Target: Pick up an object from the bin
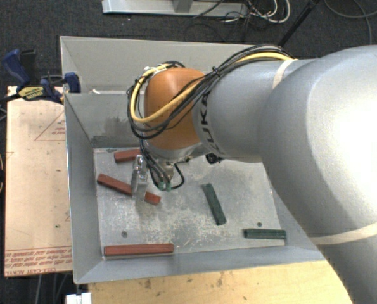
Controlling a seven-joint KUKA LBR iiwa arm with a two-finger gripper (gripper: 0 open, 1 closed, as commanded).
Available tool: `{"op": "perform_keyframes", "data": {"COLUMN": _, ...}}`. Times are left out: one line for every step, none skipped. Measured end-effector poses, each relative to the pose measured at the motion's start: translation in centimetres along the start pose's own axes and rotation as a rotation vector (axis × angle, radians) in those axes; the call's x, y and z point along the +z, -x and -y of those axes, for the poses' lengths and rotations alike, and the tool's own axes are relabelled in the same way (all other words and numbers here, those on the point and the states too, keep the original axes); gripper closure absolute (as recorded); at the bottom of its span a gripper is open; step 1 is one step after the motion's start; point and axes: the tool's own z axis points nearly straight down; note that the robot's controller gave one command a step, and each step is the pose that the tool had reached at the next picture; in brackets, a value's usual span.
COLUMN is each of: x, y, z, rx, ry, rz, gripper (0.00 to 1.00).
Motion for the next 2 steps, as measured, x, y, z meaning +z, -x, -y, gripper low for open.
{"op": "perform_keyframes", "data": {"x": -0.72, "y": -0.43, "z": 1.01, "rx": 0.063, "ry": 0.0, "rz": 0.003, "gripper": 0.0}}
{"op": "perform_keyframes", "data": {"x": -0.71, "y": -0.45, "z": 1.0, "rx": 0.064, "ry": 0.0, "rz": 0.002, "gripper": 0.0}}
